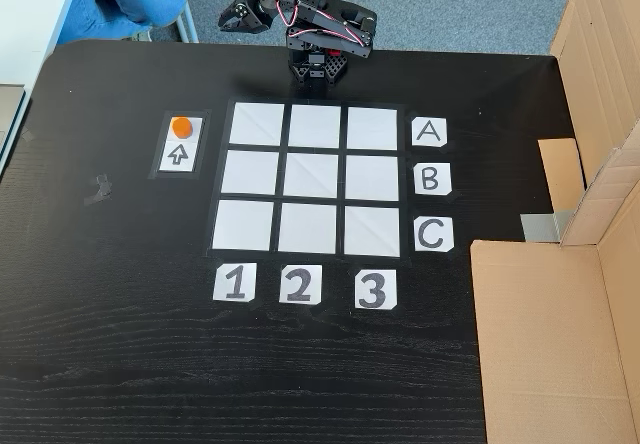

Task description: Pick up the round, orange token and place it in the grid on square B1.

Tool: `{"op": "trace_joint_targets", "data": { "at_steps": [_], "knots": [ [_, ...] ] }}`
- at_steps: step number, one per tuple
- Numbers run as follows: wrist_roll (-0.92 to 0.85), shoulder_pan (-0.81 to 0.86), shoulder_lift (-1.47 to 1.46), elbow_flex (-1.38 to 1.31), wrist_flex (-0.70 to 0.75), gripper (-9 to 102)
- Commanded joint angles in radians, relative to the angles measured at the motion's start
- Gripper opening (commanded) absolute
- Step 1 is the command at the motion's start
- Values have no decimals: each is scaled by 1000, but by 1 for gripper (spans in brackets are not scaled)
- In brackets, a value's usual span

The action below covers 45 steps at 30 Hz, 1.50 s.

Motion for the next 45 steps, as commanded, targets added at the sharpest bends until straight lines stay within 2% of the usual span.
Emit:
{"op": "trace_joint_targets", "data": {
  "at_steps": [1, 33, 39, 45],
  "knots": [
    [-6, 20, 5, 37, -146, -1],
    [-11, 14, -2, 28, -146, -1],
    [-21, 3, -110, -84, -138, -1],
    [-23, -31, -344, -324, -83, -1]
  ]
}}
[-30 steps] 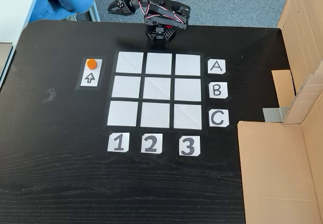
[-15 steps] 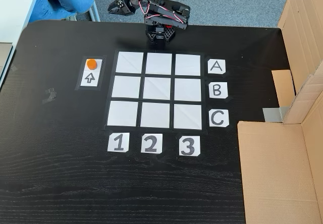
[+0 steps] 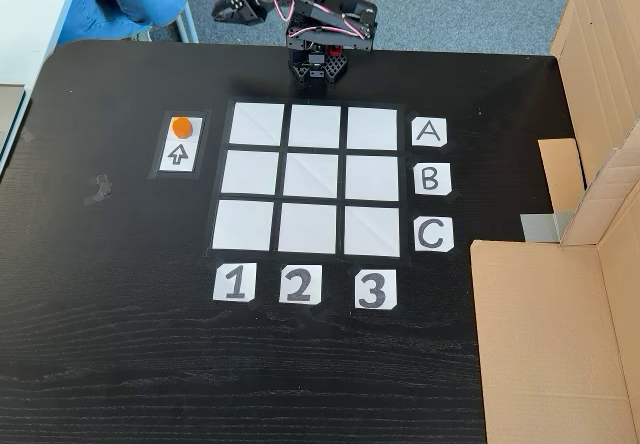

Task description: Pick up the round, orange token and place it in the grid on square B1.

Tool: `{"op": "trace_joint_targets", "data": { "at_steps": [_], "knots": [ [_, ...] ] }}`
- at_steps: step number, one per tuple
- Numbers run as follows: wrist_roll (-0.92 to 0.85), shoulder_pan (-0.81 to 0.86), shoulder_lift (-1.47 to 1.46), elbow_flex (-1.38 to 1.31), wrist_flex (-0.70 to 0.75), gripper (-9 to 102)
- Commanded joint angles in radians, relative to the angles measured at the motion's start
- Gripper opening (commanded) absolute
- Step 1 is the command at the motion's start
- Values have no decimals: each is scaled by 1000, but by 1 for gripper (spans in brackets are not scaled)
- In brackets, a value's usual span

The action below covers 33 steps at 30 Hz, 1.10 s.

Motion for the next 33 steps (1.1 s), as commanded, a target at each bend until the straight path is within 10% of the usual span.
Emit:
{"op": "trace_joint_targets", "data": {
  "at_steps": [1, 19, 33],
  "knots": [
    [-6, -40, -172, -207, 64, -1],
    [-75, -183, -847, -956, 577, 5],
    [-80, -258, -1172, -1244, 690, 59]
  ]
}}
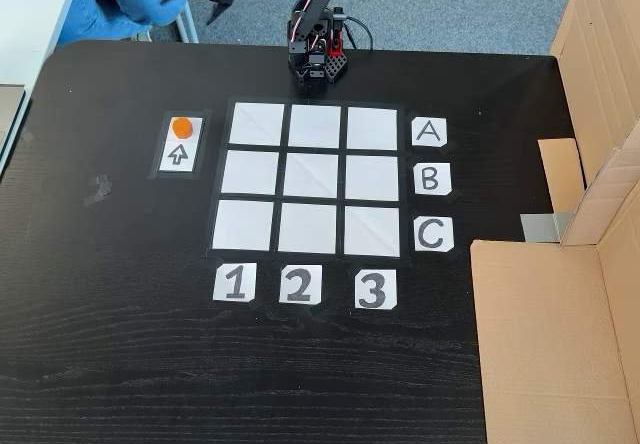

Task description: Pick up the round, orange token and place it in the grid on square B1.

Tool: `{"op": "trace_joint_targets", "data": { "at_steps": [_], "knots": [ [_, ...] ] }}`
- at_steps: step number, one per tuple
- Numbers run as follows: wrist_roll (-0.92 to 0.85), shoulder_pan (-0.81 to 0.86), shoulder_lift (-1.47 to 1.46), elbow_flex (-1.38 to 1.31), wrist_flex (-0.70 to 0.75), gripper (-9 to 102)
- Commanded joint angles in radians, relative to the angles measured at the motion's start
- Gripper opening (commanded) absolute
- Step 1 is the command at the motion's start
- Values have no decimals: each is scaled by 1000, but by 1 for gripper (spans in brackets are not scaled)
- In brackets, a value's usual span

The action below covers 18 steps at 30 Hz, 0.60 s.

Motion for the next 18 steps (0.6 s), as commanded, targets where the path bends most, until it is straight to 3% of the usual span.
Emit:
{"op": "trace_joint_targets", "data": {
  "at_steps": [1, 6, 18],
  "knots": [
    [-6, -21, -67, -115, 6, 61],
    [-6, -44, -175, -210, 11, 71],
    [21, -196, -442, -426, 17, 71]
  ]
}}
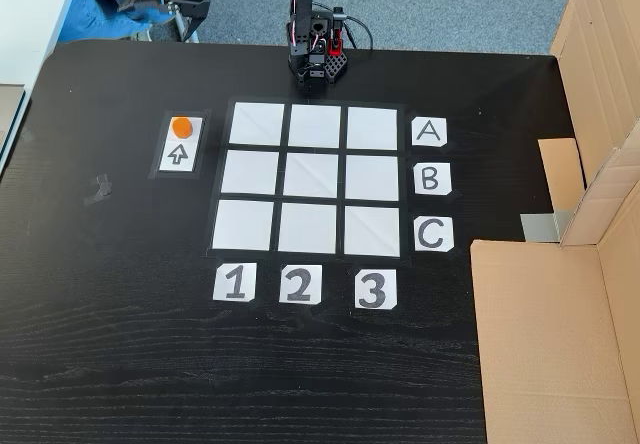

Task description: Pick up the round, orange token and place it in the grid on square B1.

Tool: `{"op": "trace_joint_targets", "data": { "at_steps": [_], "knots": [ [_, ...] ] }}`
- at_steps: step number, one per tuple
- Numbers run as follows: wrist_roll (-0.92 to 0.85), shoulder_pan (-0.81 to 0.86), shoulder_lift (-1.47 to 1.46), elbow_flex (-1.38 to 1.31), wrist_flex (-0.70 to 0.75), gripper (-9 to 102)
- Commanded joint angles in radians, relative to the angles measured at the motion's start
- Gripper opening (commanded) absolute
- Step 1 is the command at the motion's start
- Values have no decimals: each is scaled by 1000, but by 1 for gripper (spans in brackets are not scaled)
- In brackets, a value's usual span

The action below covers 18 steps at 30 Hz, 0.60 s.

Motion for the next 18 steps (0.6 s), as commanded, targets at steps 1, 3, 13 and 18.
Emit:
{"op": "trace_joint_targets", "data": {
  "at_steps": [1, 3, 13, 18],
  "knots": [
    [15, -38, -54, -83, 6, 71],
    [23, -66, -91, -109, 6, 71],
    [58, -199, -178, -132, 6, 71],
    [60, -244, -204, -74, 6, 71]
  ]
}}
